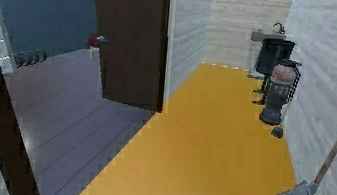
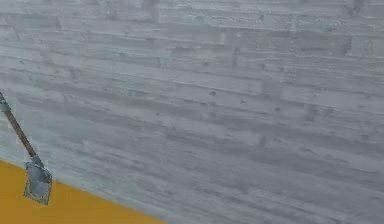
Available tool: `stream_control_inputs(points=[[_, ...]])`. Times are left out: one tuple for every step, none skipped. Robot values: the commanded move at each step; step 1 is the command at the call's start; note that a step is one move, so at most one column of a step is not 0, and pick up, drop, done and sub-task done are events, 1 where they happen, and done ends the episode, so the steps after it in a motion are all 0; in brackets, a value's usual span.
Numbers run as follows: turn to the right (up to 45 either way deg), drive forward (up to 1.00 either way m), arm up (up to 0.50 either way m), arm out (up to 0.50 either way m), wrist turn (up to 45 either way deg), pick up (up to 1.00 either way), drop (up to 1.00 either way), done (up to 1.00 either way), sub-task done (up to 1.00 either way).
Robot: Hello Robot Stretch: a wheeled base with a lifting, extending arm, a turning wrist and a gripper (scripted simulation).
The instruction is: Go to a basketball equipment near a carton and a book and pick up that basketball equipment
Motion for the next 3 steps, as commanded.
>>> stream_control_inputs(points=[[-3.0, 0.0, 0.0, 0.0, 0.0, 0.0, 0.0, 0.0, 0.0], [0.0, 0.85, 0.0, 0.0, 0.0, 0.0, 0.0, 0.0, 0.0], [-18.0, 0.0, 0.0, 0.0, 0.0, 0.0, 0.0, 0.0, 0.0]])
